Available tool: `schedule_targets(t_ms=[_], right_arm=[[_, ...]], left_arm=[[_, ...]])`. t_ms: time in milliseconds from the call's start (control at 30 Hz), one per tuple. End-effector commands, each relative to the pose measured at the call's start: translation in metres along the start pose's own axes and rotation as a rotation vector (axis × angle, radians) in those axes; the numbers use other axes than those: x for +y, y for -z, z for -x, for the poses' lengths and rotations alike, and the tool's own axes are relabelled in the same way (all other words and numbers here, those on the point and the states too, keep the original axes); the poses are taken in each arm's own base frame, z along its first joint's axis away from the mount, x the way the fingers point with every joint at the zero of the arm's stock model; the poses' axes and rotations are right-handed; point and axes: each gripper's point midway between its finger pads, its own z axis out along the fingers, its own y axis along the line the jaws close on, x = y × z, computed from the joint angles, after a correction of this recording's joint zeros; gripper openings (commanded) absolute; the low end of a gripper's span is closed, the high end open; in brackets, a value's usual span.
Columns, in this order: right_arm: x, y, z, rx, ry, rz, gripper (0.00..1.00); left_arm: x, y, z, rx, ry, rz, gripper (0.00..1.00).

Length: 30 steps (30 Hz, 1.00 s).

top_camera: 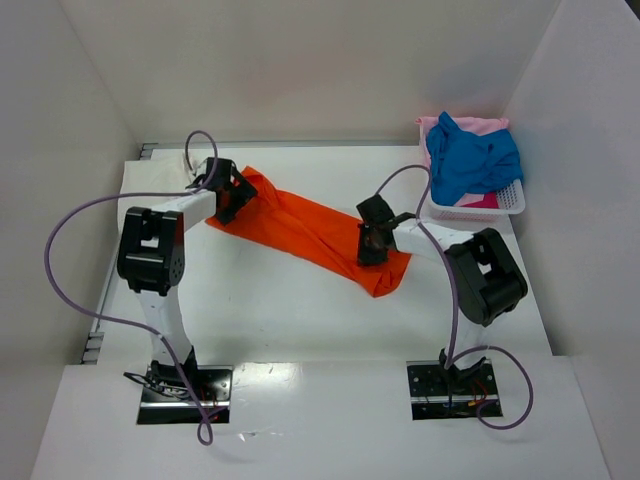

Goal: Fold and stack the t-shirts
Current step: Rotate the tshirt 90 degrees

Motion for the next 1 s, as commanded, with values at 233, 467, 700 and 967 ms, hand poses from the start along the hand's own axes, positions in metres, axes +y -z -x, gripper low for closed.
schedule_targets(t_ms=[233,467,700,967], right_arm=[[0.057,0.003,-0.064,0.094,0.097,0.1,0.19],[0.107,0.019,-0.08,0.097,0.133,0.205,0.19],[0.15,0.027,-0.095,0.095,0.179,0.279,0.19],[0.168,0.041,-0.097,0.07,0.227,0.321,0.19]], left_arm=[[-0.022,-0.025,-0.002,0.046,-0.262,0.027,0.97],[-0.058,-0.035,-0.019,0.126,-0.463,-0.079,0.97],[-0.1,-0.042,-0.061,0.232,-0.642,-0.192,0.97],[-0.132,-0.031,-0.093,0.293,-0.749,-0.324,0.99]])
